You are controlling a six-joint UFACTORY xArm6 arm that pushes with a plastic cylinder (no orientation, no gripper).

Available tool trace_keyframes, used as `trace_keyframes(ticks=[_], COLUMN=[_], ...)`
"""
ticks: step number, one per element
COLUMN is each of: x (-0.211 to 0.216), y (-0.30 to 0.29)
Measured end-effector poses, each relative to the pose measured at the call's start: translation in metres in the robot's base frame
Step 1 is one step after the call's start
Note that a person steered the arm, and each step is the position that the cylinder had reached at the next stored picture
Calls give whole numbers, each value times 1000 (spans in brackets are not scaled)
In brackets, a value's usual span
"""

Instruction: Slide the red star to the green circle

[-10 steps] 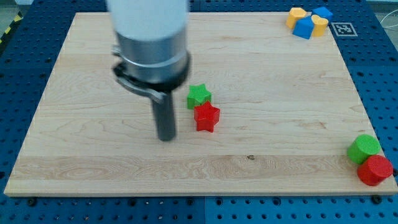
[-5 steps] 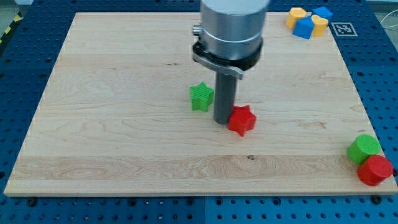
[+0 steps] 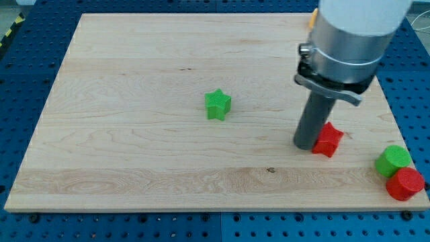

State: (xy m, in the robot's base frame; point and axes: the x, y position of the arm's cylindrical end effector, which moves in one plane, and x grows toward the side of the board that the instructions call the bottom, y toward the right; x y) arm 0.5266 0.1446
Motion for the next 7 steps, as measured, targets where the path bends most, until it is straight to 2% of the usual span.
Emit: trace_keyframes(ticks=[2, 7], x=[0, -9], y=[47, 73])
